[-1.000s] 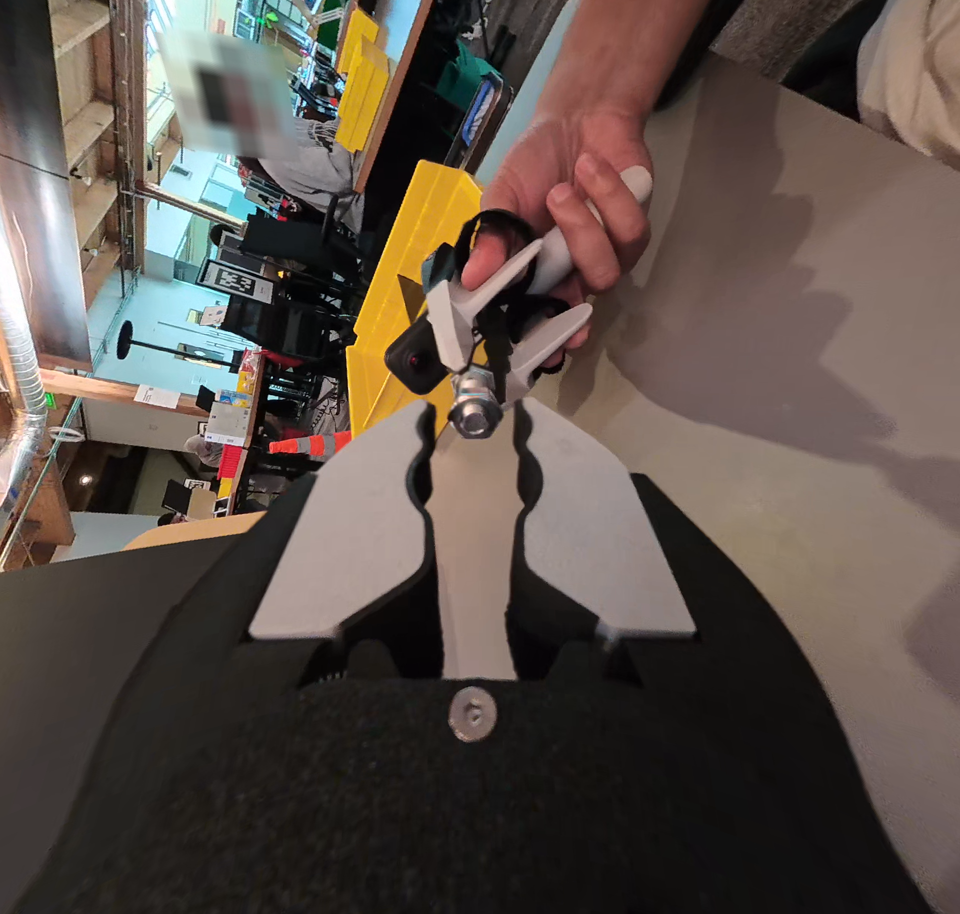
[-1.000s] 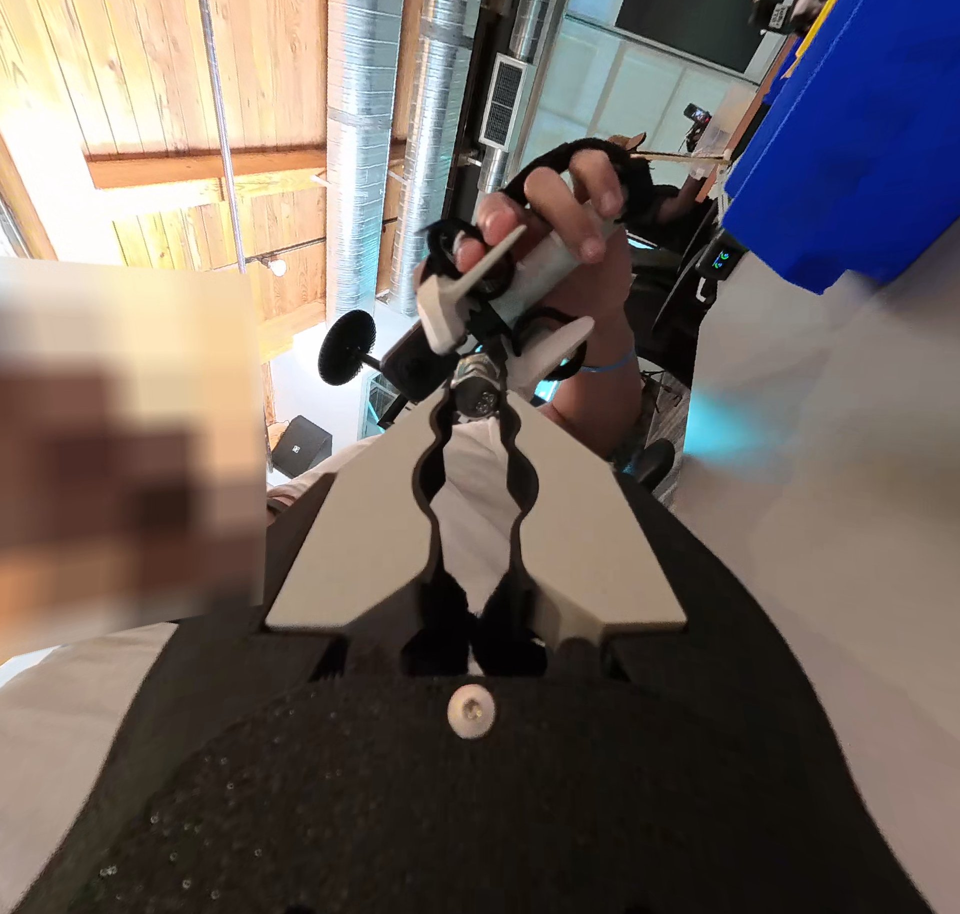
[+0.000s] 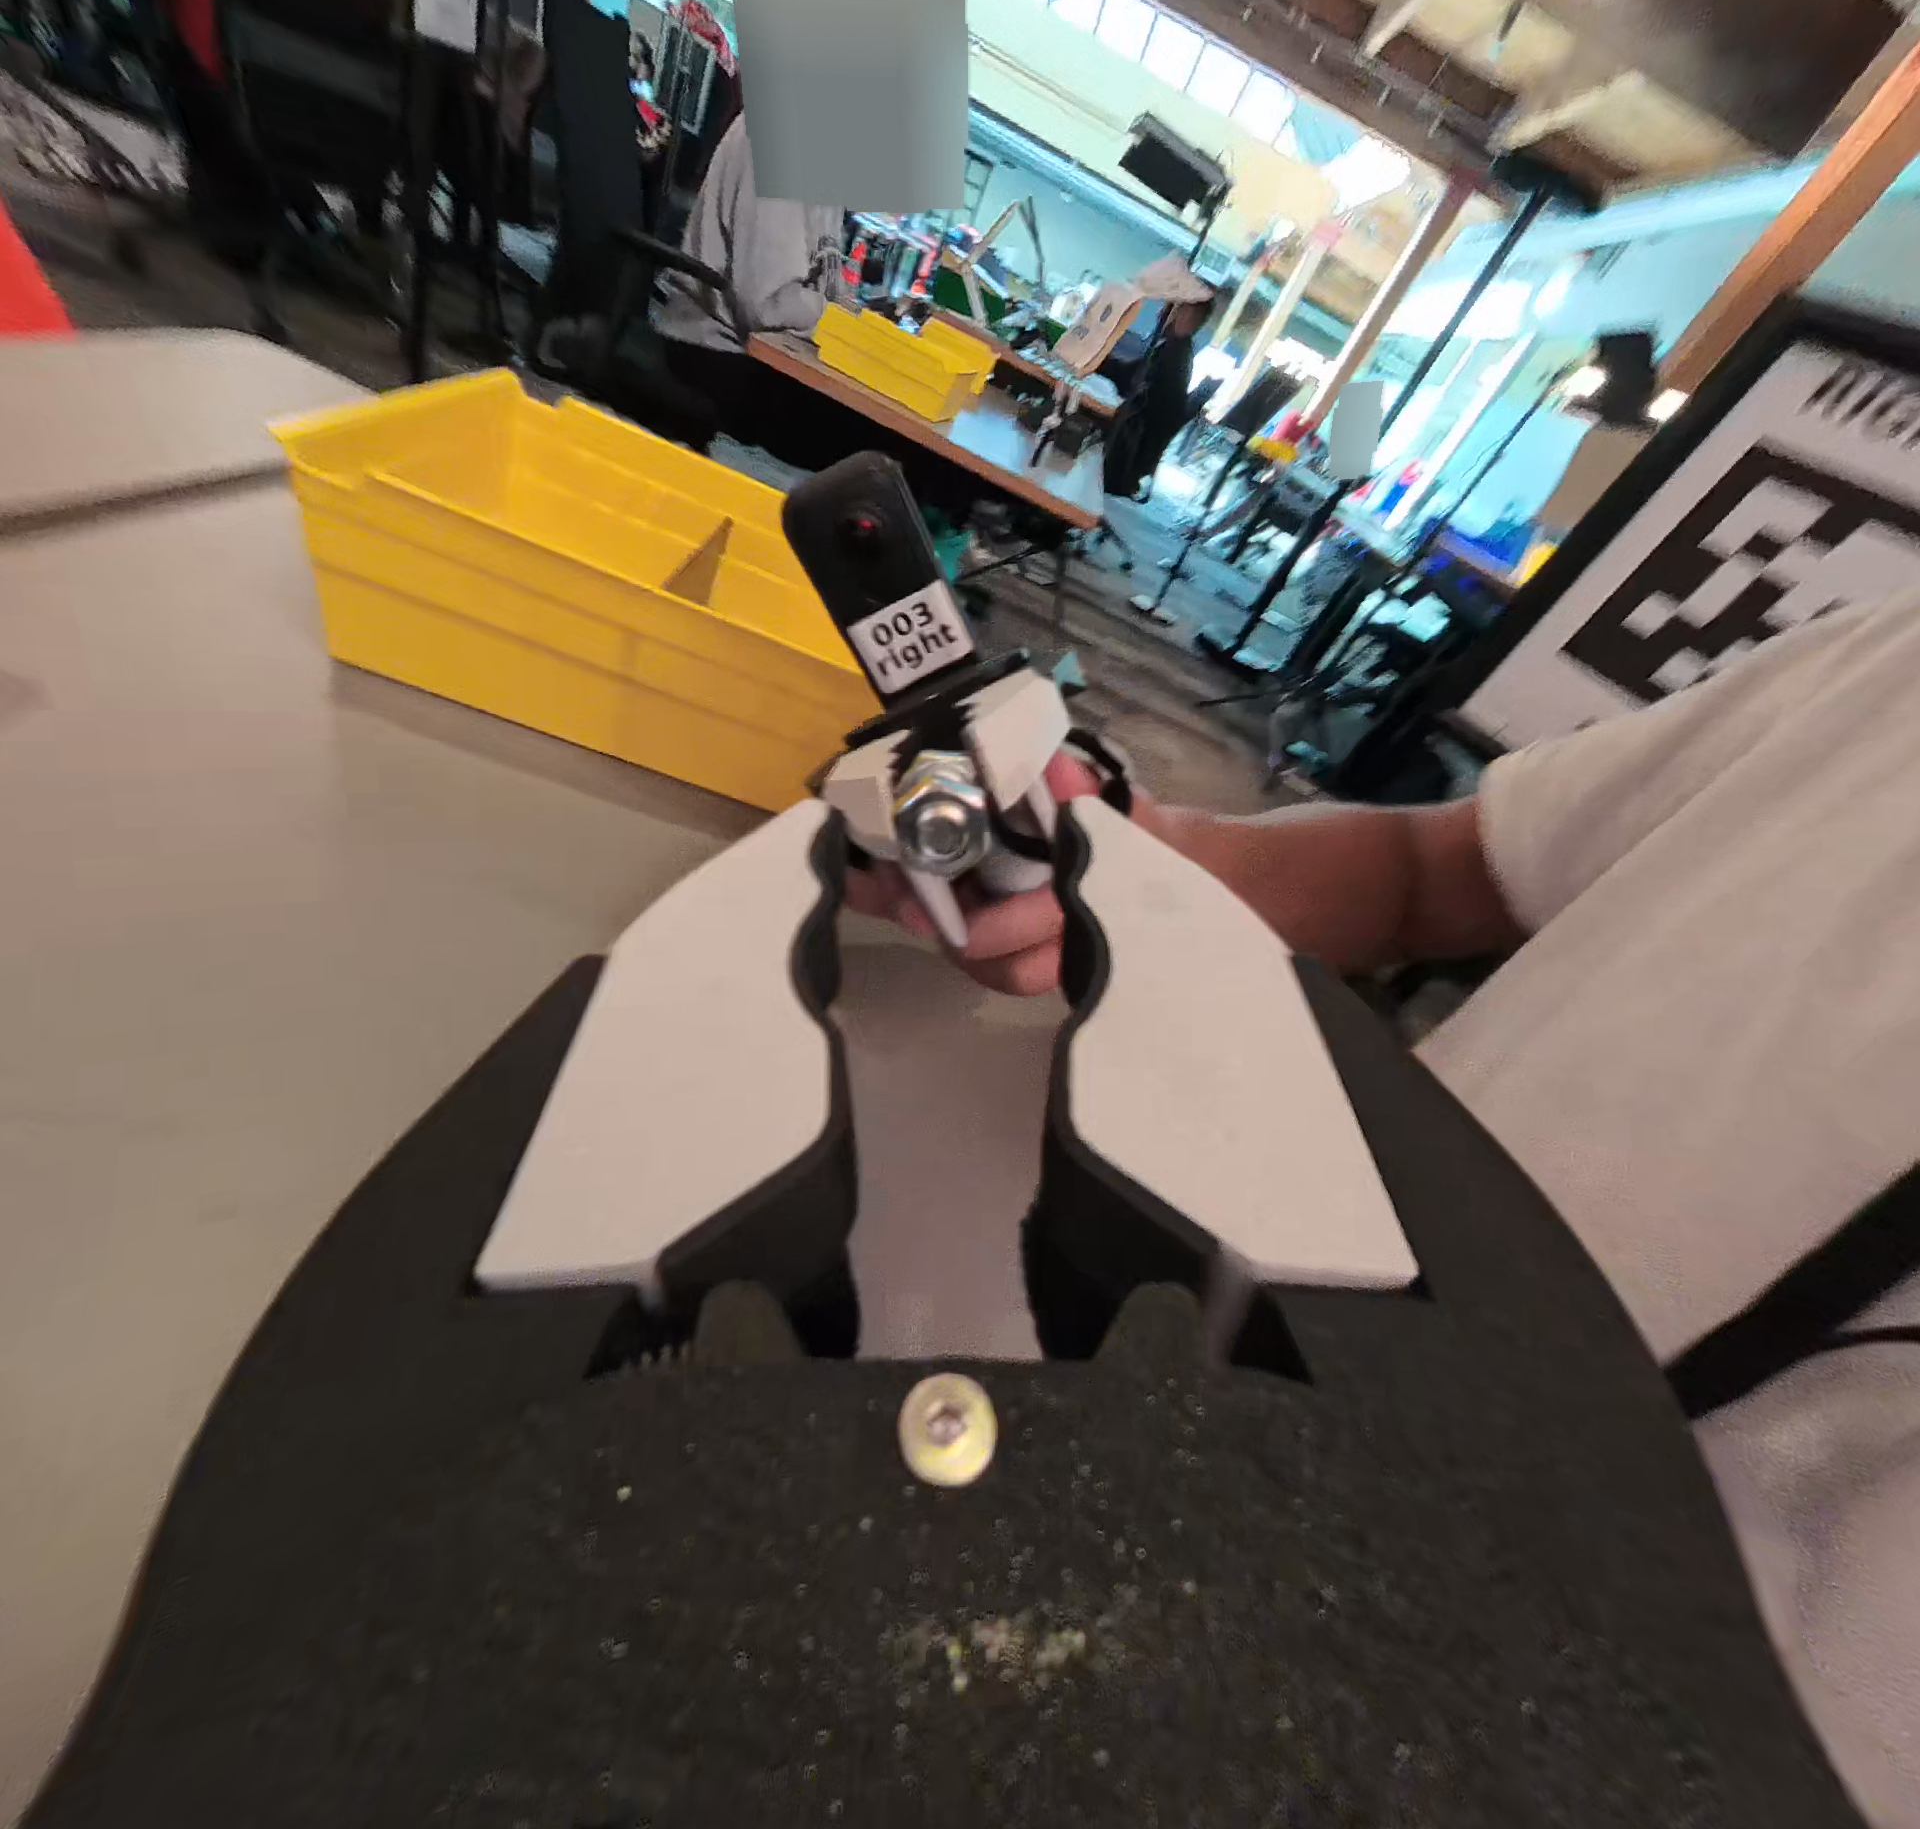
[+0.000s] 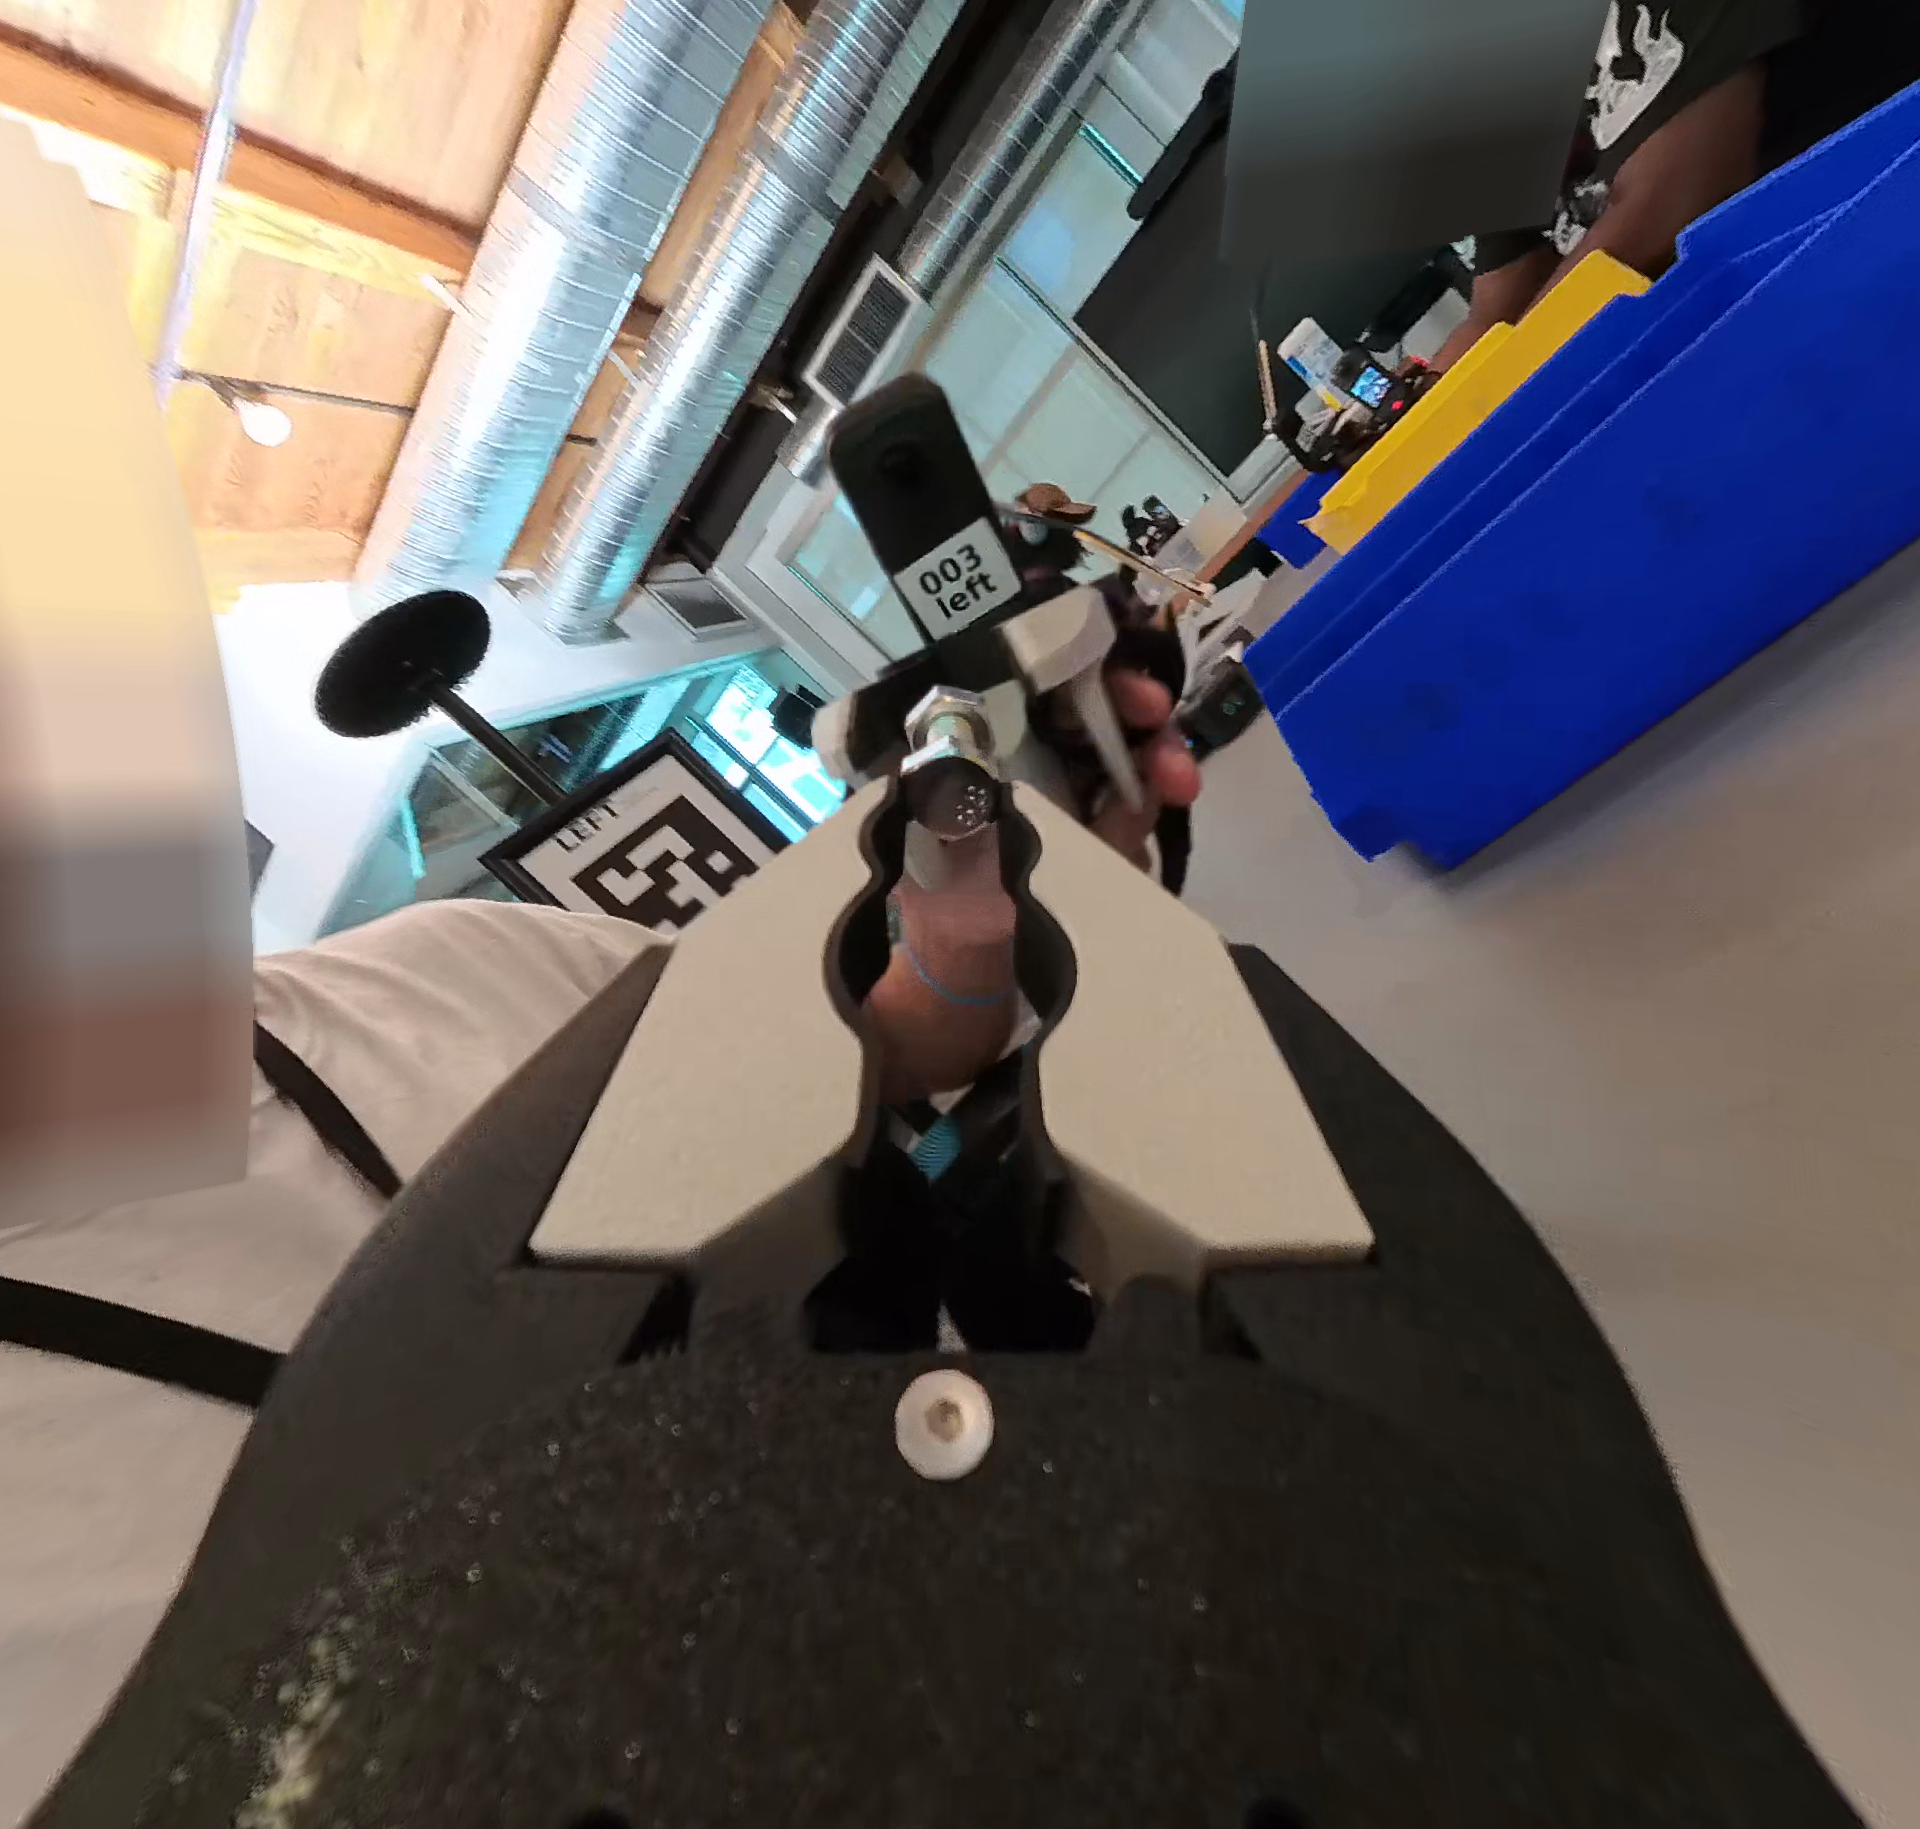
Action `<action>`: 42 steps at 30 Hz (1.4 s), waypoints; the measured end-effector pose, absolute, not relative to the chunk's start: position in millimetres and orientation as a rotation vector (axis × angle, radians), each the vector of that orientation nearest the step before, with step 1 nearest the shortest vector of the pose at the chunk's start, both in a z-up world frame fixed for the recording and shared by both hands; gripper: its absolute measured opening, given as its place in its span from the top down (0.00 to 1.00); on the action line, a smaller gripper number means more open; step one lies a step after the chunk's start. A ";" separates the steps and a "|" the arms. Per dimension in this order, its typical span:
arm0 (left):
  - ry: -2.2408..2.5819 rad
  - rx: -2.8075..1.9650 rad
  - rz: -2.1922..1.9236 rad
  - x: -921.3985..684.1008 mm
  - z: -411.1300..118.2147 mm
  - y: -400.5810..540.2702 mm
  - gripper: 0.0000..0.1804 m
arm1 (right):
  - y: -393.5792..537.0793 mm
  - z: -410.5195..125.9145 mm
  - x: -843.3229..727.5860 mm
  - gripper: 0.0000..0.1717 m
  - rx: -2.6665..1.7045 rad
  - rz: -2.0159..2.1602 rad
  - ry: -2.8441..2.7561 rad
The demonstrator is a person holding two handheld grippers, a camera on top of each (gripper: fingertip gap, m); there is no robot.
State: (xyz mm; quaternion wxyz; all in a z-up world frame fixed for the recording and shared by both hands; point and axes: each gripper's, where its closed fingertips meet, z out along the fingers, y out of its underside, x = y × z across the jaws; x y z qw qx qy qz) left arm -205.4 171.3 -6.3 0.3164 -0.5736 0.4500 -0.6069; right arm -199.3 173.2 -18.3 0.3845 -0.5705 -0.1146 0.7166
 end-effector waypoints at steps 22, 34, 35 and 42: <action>1.966 -0.429 -0.517 -217.6 -25.4 163.3 0.83 | 165.7 -26.1 -208.8 0.90 -1.457 2.168 -0.199; 1.833 -0.835 -0.657 -209.5 -27.7 171.3 0.91 | 169.4 -27.0 -205.7 0.91 -1.475 2.066 -0.233; 1.795 -0.935 -0.736 -208.9 -27.3 171.2 0.91 | 169.8 -26.8 -205.0 0.91 -1.481 2.026 -0.252; 1.321 -1.651 -1.473 -205.8 -22.7 168.0 0.91 | 172.3 -23.5 -201.6 0.90 -1.504 1.664 -0.416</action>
